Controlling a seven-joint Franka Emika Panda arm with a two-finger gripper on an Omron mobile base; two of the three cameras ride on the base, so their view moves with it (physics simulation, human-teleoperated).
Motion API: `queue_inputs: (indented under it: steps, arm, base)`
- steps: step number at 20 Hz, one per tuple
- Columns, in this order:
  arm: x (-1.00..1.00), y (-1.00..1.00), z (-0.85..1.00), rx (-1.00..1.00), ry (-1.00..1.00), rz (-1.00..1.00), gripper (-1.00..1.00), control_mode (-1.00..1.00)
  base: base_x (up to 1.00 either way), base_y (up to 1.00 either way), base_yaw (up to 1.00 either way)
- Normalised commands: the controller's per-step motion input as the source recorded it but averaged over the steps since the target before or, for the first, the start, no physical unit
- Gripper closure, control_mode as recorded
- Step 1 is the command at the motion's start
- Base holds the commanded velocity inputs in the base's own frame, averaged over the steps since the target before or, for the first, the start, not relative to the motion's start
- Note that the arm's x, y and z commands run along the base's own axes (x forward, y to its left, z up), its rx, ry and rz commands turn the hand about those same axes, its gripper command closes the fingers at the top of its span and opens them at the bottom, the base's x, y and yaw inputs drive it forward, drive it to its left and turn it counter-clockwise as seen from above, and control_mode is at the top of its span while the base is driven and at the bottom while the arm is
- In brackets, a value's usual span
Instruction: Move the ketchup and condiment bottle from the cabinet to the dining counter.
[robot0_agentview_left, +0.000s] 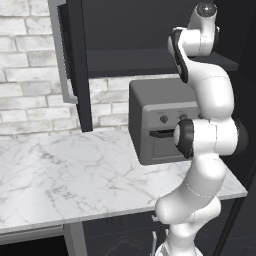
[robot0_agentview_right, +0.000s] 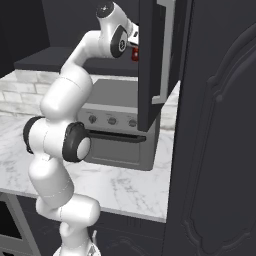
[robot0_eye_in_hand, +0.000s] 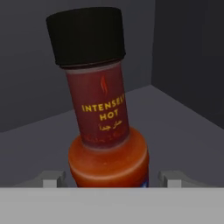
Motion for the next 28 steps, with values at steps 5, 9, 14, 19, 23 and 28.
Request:
queue_inputs:
  steps: [5,9,14,19,23,28]
  arm:
    - [-0.04,-0.12,0.00,0.01,0.00,0.00,1.00,-1.00]
    - [-0.17,-0.12,0.00,0.02,0.00,0.00,1.00,-1.00]
    - [-0.55,0.02,0.00,0.04,-0.04,0.00,1.00,-1.00]
    - [-0.64,0.14,0.01,0.04,-0.06,0.00,1.00,-1.00]
    - [-0.67,0.17,0.00,0.00,-0.01,0.00,1.00,-1.00]
    - [-0.70,0.23,-0.02,0.00,-0.05,0.00,1.00,-1.00]
  base:
    - [0.00,0.00,0.00]
    - [0.00,0.00,0.00]
    - [0.00,0.00,0.00]
    - [0.00,0.00,0.00]
    - [0.00,0.00,0.00]
    - [0.00,0.00,0.00]
